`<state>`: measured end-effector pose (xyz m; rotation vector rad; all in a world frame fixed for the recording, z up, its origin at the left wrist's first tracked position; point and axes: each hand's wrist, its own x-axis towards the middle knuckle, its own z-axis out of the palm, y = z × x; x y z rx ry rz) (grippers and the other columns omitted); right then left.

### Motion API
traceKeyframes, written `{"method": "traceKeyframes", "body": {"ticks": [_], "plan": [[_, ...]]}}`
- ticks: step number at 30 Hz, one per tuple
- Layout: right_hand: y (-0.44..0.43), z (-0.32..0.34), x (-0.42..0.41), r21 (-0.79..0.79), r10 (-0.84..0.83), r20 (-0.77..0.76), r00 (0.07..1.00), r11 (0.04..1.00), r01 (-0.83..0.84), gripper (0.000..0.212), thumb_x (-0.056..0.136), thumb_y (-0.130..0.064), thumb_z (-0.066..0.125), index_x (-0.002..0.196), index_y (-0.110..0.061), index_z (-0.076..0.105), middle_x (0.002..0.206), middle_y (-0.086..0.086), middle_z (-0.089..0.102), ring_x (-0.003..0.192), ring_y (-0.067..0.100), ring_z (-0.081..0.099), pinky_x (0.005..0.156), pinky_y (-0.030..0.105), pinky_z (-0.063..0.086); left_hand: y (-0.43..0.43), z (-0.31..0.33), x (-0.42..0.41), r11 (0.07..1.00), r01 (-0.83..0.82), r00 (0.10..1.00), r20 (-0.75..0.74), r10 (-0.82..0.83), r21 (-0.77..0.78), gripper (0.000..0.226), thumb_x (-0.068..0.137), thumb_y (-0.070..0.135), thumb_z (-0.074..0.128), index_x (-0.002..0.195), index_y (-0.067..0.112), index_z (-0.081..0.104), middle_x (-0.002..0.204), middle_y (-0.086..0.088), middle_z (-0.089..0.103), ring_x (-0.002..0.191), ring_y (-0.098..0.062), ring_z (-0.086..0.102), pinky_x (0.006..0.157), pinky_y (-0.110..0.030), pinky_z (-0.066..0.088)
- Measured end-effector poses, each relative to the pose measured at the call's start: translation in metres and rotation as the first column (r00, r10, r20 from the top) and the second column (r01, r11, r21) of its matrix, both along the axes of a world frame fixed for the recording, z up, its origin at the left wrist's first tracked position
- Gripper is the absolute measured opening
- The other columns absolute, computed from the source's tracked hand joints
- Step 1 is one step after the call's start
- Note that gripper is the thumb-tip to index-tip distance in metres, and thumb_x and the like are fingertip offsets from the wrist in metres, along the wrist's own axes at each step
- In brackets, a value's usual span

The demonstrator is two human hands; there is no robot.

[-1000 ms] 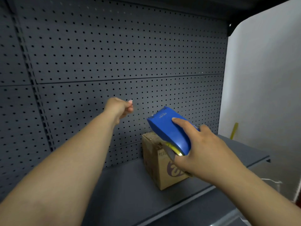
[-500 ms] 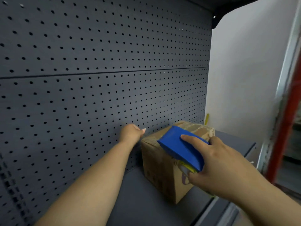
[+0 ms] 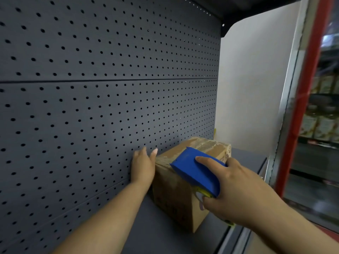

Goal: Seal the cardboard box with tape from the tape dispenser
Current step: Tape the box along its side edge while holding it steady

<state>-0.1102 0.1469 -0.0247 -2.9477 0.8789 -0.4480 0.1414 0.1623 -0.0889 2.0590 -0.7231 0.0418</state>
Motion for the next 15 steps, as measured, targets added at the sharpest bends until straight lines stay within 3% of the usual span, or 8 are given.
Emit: {"method": "traceKeyframes", "body": {"ticks": [2,4,7,15], "plan": [[-0.001,-0.001,0.000,0.000,-0.005,-0.003,1.000,1.000,0.005,0.082,0.073,-0.061,0.055,0.135,-0.053,0.002,0.107,0.000,0.036,0.093,0.021,0.048,0.080,0.028,0.046,0.008,-0.007,-0.010,0.968,0.240,0.939,0.270,-0.212,-0.075,0.049,0.097,0.038,0.032,0.137,0.012,0.046,0.143,-0.005,0.046,0.134,-0.017,0.040,0.113,-0.030,0.026],[-0.002,-0.002,0.000,-0.001,-0.006,0.001,1.000,1.000,0.006,0.081,0.073,-0.061,0.055,0.134,-0.054,0.002,0.106,0.000,0.036,0.092,0.019,0.048,0.079,0.027,0.045,0.013,-0.017,-0.014,0.906,0.416,0.829,0.376,-0.413,0.076,0.066,0.093,0.055,0.011,0.138,0.019,0.044,0.144,0.004,0.046,0.134,-0.002,0.029,0.117,-0.024,0.011],[-0.003,-0.005,0.001,0.013,0.003,0.001,1.000,1.000,-0.003,0.079,0.074,-0.061,0.053,0.133,-0.055,0.000,0.106,0.000,0.036,0.090,0.019,0.047,0.076,0.026,0.044,0.013,-0.028,-0.003,0.887,0.428,0.767,0.450,-0.458,0.174,0.097,0.075,0.073,-0.013,0.139,0.024,0.042,0.144,0.008,0.046,0.129,0.005,0.026,0.114,-0.019,0.008],[-0.008,-0.011,-0.003,0.029,0.041,-0.016,0.999,0.999,-0.041,0.082,0.074,-0.059,0.054,0.131,-0.056,-0.005,0.110,0.002,0.037,0.091,0.021,0.049,0.080,0.030,0.050,0.008,-0.032,0.006,0.897,0.406,0.779,0.446,-0.440,0.176,0.099,0.075,0.075,-0.012,0.134,0.025,0.051,0.142,0.007,0.050,0.132,-0.001,0.033,0.112,-0.019,0.014]]}}
